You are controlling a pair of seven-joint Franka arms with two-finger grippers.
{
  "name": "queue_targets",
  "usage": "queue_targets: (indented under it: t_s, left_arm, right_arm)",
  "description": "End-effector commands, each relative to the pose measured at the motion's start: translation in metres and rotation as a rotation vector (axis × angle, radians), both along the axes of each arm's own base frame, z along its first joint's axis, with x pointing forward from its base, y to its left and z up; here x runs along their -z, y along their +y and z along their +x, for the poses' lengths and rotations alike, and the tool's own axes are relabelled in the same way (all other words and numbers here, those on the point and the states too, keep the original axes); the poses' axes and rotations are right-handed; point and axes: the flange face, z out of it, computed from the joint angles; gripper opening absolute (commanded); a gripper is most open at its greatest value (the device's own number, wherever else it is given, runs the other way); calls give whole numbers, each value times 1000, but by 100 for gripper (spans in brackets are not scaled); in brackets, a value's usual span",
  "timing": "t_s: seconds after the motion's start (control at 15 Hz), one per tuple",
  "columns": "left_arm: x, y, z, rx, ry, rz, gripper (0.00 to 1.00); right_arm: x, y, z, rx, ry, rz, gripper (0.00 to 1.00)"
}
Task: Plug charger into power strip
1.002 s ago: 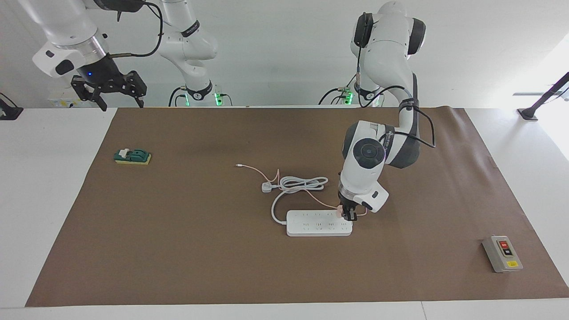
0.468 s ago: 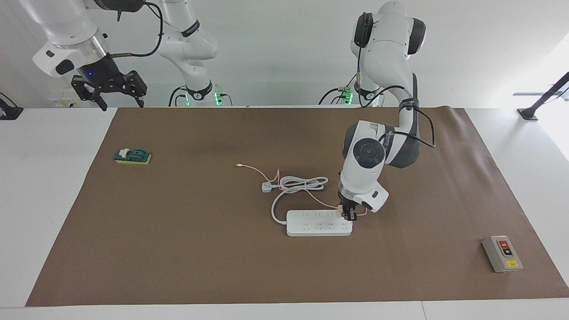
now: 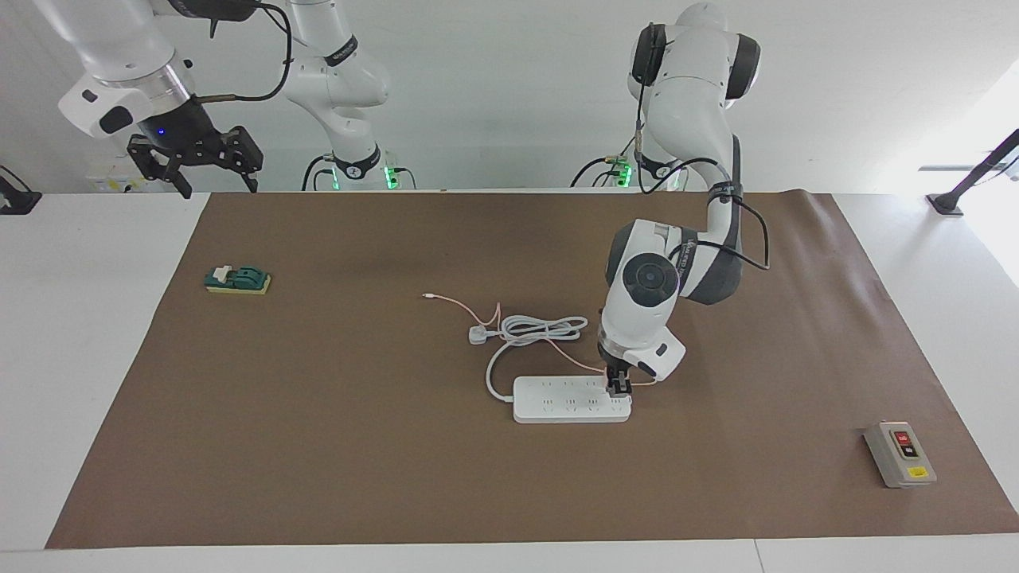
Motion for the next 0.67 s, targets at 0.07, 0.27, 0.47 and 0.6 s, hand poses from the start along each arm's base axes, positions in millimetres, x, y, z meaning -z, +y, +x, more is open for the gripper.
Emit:
queue_targets:
  t_s: [0.07, 0.27, 0.47, 0.6]
  left_arm:
    - [-79, 44, 0, 8, -42, -33, 100]
    - [-119, 69, -9, 218, -21, -37, 100]
    - [-165, 117, -16, 498, -15, -61, 100]
    - [-193, 162, -25, 711, 23, -84, 100]
  right_arm:
    - [-1, 1, -7, 12, 2, 18, 100]
    - [-1, 1, -7, 12, 0, 18, 100]
    - [-1, 1, -7, 12, 2, 18, 100]
    - [-1, 1, -7, 12, 2, 18, 100]
